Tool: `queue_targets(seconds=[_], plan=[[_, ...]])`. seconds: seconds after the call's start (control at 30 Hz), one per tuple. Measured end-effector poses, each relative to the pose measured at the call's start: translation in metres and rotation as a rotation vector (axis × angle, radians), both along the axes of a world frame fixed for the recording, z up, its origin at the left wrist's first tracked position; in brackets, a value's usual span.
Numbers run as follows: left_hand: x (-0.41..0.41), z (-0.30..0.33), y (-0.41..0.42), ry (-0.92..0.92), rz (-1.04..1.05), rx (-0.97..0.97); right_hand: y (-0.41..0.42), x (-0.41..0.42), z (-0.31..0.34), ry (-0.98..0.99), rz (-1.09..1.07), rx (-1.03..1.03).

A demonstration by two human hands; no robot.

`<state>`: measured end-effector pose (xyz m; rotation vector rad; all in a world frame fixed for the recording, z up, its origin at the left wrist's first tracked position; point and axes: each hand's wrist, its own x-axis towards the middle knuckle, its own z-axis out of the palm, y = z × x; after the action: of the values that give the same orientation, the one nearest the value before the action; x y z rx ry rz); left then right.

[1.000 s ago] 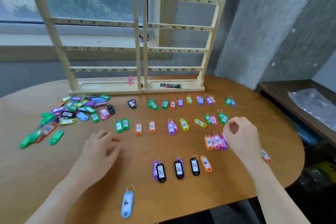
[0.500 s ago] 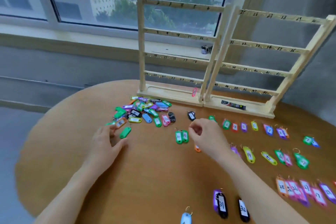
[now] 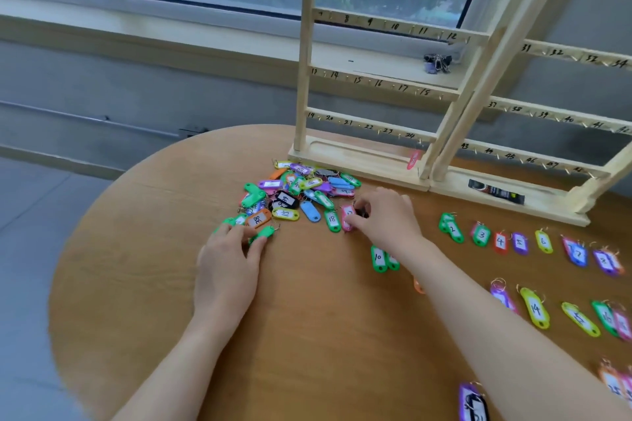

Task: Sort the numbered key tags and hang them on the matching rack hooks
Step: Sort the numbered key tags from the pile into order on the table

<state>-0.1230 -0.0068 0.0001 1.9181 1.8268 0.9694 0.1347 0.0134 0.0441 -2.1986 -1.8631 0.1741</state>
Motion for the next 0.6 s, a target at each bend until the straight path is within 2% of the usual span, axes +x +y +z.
queue_targets(seconds=[0.17,0.33,0.6], plan=[[-0.003,-0.004,0.003,0.014,0.025,0.031,0.008,-0.004,0.0,0.184,-0.002,-0.064],[-0.003,-0.005,0.003,-0.032,0.035,0.0,-0.002,0.0,0.02,0.469,-0.041,0.029],[-0.003,-0.001,0.0,-0.116,-0.007,-0.055,-0.04,0.006,0.046,0.693,-0.049,-0.005]])
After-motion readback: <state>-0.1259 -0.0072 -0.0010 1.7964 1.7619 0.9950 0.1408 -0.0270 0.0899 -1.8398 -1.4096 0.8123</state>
